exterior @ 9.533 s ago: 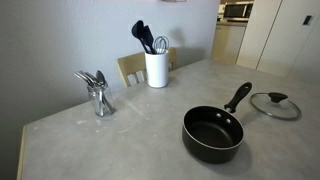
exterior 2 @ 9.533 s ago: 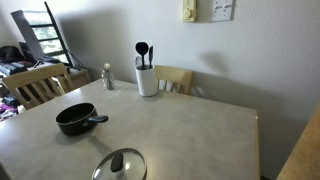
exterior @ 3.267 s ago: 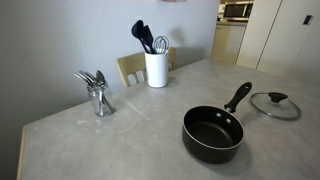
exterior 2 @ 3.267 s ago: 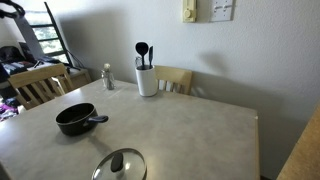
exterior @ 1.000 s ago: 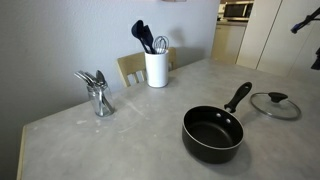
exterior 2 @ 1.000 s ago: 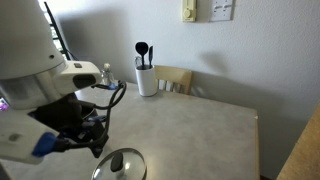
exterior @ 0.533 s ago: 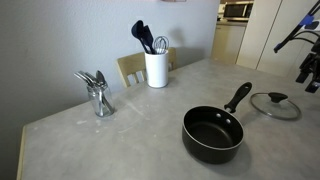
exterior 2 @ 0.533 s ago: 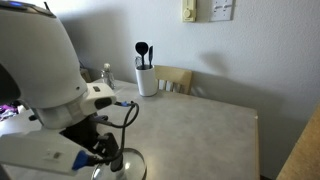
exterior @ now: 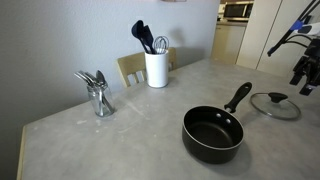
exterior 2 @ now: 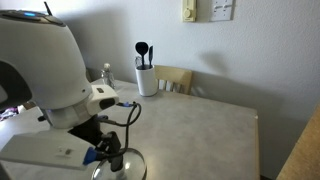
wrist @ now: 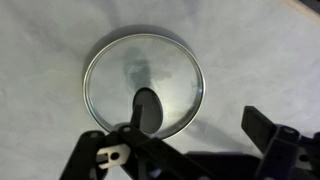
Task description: Close the pot with the lid
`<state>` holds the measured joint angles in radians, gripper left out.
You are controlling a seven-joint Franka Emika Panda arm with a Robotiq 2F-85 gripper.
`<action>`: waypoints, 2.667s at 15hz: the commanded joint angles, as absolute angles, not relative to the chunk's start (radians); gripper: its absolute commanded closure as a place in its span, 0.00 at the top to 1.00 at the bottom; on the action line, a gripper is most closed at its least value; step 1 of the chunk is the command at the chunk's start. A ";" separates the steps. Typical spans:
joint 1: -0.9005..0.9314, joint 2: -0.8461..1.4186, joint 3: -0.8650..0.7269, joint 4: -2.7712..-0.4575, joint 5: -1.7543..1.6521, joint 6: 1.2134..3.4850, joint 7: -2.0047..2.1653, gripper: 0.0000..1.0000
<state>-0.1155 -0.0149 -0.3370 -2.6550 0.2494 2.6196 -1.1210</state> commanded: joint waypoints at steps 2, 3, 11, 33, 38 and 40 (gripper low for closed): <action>-0.108 0.154 -0.303 -2.612 0.257 2.827 -1.132 1.00; -0.108 0.188 -0.297 -2.600 0.266 2.865 -1.139 1.00; -0.139 0.376 -0.237 -2.476 0.311 2.881 -1.128 1.00; -0.306 0.259 -0.070 -2.455 0.037 2.643 -0.824 1.00; -0.310 0.255 -0.074 -2.449 0.068 2.605 -0.895 1.00; -0.306 0.259 -0.082 -2.454 0.048 2.640 -0.911 1.00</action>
